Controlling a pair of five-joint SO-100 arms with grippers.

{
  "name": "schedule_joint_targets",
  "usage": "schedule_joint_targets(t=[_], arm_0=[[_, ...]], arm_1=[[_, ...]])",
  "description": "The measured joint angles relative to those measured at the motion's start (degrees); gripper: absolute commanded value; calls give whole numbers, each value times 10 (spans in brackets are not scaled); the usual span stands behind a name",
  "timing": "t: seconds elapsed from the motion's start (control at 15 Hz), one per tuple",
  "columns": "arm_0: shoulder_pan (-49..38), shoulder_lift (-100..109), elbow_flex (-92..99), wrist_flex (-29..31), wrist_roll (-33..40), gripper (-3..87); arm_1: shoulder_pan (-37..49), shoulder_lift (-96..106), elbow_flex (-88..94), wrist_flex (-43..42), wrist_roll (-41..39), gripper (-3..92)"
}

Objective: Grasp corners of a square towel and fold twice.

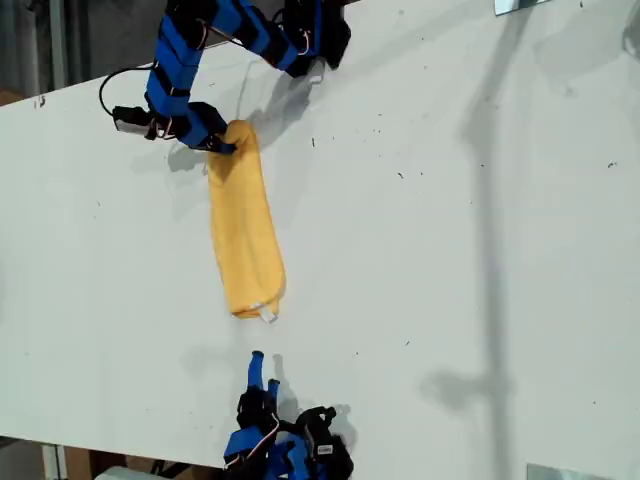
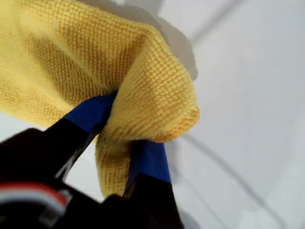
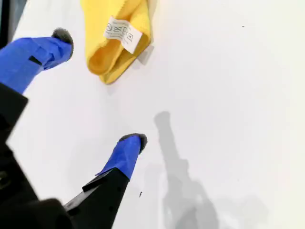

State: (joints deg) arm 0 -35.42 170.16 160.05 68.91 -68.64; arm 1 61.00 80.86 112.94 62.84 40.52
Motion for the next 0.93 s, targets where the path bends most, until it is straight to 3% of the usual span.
schedule_joint_targets(t=[0.2, 0.4, 0.67, 0.8, 0.93], arm_0=[[1, 25, 61, -19, -8, 361], [-3, 44, 101, -33, -31, 363], [-20, 215, 149, 40, -41, 358], [-18, 248, 153, 58, -41, 357], [-19, 253, 153, 61, -41, 356]], arm_1=[[11, 98, 99, -18, 28, 0], [-41, 182, 84, 46, 57, -1], [-140, 178, -131, 155, 79, -1], [-129, 185, -199, 209, 92, -1], [-62, 262, -193, 240, 91, -1]])
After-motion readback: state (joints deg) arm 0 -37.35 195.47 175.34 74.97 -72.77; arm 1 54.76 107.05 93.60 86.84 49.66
